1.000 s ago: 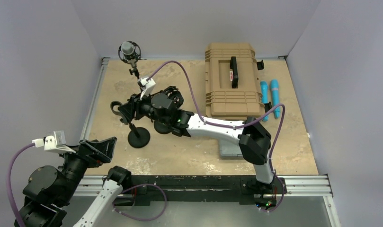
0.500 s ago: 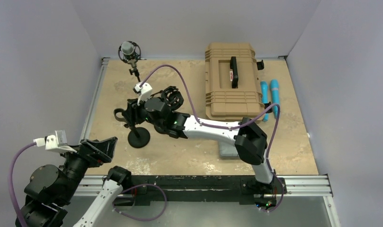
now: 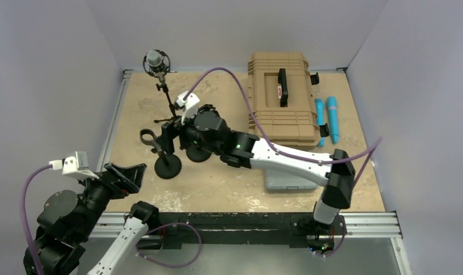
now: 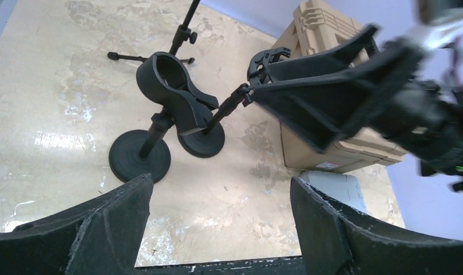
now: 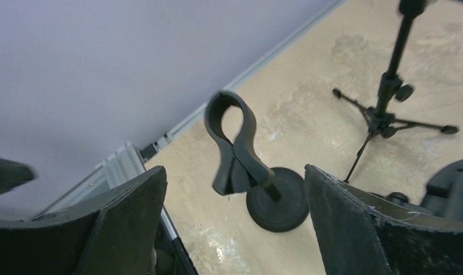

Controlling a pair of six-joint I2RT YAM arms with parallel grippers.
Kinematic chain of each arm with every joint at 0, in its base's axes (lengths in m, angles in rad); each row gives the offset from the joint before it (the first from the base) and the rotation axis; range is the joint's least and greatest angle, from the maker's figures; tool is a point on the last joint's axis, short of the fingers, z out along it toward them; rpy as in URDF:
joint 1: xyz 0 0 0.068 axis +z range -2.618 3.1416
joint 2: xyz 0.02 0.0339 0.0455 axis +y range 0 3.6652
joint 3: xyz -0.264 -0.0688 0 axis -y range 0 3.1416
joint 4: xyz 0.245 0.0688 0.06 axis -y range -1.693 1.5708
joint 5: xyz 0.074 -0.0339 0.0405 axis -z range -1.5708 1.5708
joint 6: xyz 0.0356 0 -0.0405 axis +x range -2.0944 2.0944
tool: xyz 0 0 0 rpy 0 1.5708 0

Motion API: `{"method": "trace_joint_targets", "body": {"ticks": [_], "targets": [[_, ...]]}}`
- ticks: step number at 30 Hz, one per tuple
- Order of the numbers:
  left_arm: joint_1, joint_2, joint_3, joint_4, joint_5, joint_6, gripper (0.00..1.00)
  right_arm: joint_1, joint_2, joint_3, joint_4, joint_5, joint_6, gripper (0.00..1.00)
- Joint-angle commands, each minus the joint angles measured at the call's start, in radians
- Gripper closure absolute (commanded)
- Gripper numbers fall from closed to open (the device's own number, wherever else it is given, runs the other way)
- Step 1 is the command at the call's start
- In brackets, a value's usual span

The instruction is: Remove the microphone from the stand

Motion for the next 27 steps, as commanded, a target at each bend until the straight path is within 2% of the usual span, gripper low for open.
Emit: {"method": "trace_joint_targets", "body": {"ticks": [1,2,5,10,16,23,27], "targets": [[-0.003,0.070,-0.015,0.054,0.037,0.000,0.13,0.003,-0.179,-0.087,0.041,0.078,-0.048,0.06],[-0.002,0.078,-0.019,0.061,0.040,-0.006,0.13,0.003,-0.207,-0.124,0.069,0.078,-0.066,0.02],[-0.002,0.083,-0.033,0.076,0.033,-0.025,0.13,0.006,-0.257,-0.226,0.144,0.041,-0.103,0.01],[-0.003,0.023,-0.033,0.083,-0.068,-0.056,0.13,0.070,-0.184,-0.232,0.177,0.116,-0.100,0.01],[-0.002,-0.071,-0.035,0.064,-0.120,-0.082,0.14,0.152,-0.009,-0.028,0.111,0.273,-0.169,0.01],[-0.002,-0.128,-0.023,-0.009,-0.129,-0.096,0.14,0.155,0.231,0.242,-0.072,0.404,-0.287,0.01],[-0.002,-0.134,-0.021,-0.050,-0.129,-0.094,0.14,0.156,0.305,0.324,-0.114,0.425,-0.353,0.01]]}}
